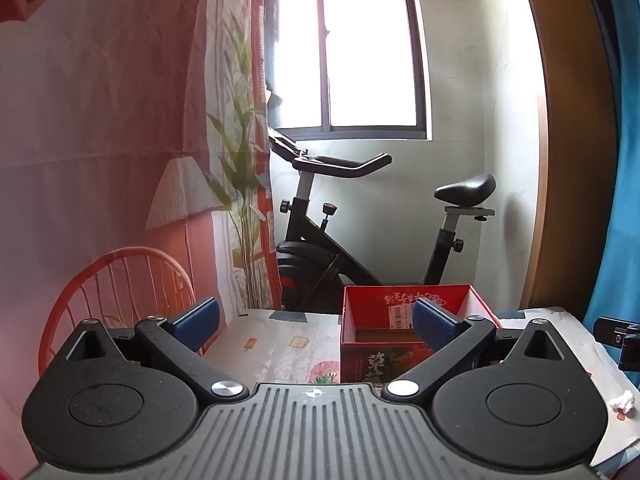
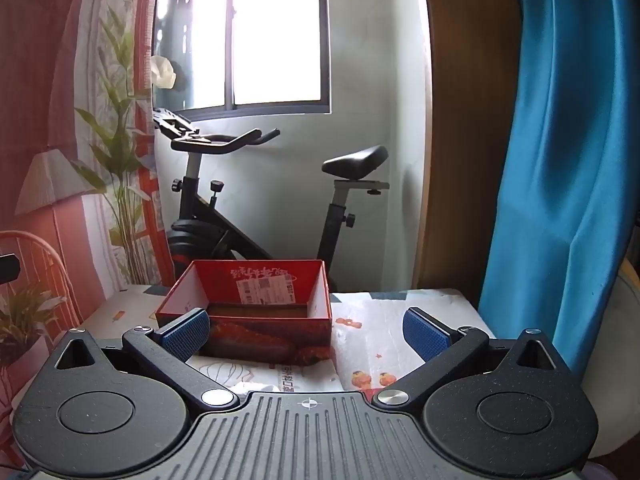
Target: Organize soft objects
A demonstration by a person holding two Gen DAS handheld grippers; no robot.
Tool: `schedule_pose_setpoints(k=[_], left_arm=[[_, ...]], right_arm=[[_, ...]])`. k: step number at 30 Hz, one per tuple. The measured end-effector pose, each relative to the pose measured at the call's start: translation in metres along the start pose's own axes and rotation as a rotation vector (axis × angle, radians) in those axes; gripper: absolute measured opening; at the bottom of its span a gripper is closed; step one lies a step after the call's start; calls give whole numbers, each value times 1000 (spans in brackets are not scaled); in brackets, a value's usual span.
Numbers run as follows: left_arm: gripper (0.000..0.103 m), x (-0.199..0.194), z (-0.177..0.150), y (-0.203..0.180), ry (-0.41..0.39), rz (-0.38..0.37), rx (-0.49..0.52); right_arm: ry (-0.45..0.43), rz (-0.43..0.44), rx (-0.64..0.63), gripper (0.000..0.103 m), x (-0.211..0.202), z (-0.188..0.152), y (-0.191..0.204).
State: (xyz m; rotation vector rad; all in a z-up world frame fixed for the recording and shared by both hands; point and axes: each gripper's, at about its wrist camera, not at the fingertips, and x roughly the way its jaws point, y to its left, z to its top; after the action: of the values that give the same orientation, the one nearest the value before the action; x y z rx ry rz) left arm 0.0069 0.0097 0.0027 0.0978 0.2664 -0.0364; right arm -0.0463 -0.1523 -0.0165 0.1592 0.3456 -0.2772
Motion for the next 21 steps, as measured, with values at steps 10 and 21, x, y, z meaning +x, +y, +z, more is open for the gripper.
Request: schedule_pose_setpoints(k=[10,21], left_arm=[[103,0,0,-2,3,11,-11],[103,0,1,-2,7,13,-21]], right_arm=[[-2,-1,-1,103,0,-1,-2],[-3,-6,5,103,1,-1,-2]])
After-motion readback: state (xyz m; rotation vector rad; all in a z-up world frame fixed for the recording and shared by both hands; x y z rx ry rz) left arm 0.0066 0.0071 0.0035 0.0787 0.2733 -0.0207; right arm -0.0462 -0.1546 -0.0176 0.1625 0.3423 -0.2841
